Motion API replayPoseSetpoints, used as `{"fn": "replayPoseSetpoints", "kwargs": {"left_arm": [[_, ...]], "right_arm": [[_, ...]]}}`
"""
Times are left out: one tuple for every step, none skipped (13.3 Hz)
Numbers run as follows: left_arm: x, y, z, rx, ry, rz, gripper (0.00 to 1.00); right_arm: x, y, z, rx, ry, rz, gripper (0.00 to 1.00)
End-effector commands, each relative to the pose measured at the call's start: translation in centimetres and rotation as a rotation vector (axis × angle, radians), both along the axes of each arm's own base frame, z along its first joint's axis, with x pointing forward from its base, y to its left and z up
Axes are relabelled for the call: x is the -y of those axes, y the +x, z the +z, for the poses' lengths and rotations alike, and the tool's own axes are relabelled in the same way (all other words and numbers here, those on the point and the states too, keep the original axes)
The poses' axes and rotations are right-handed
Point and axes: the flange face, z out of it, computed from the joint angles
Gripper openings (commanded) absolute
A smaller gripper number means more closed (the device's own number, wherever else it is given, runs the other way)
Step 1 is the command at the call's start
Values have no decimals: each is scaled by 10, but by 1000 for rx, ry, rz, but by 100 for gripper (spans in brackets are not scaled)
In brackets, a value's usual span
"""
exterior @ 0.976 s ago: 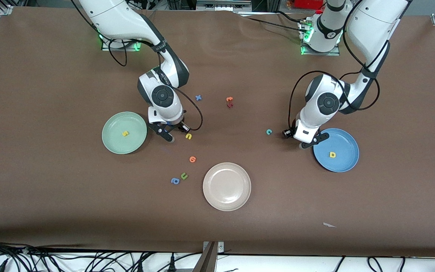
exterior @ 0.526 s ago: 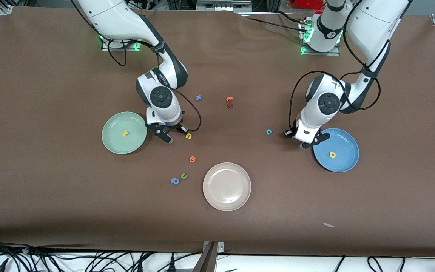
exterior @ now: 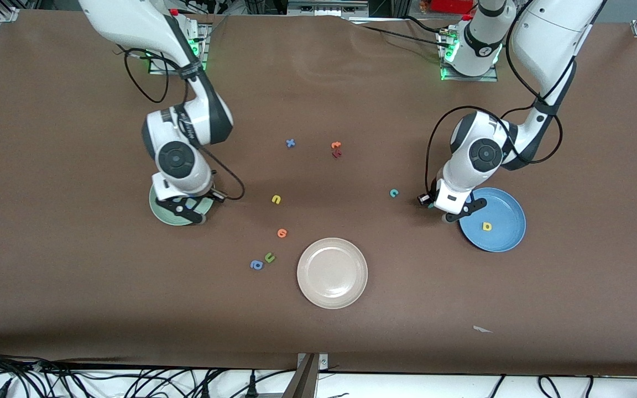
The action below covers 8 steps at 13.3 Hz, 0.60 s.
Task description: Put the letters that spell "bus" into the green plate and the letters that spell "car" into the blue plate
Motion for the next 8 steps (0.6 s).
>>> {"fn": "replayPoseSetpoints", "kwargs": {"left_arm": [[-9,30,34,-35,75,-85,6],[-23,43,43,-67,125,-150,6],[-38,53,48,-104,171,-226,6],[-58,63,50,-137,199,-312,6],[-75,71,51,-163,198,-392,7],[-92,75,43,-191,188,-484,7],[-108,76,32,-215,197,-598,14],[-117,77,22,-239,215,-715,48]], "right_arm": [[27,-7,-20,-52,-5,14,47],[29,-8,-22,-57,-7,12,81],[25,-9,-20,-65,1,5,86],[13,-10,-17,-66,40,-26,85],[2,-9,-12,-61,71,-50,84],[-12,-9,-6,-53,85,-58,82],[-35,-11,0,-30,91,-78,81],[-63,-13,5,-1,100,-100,75]]}}
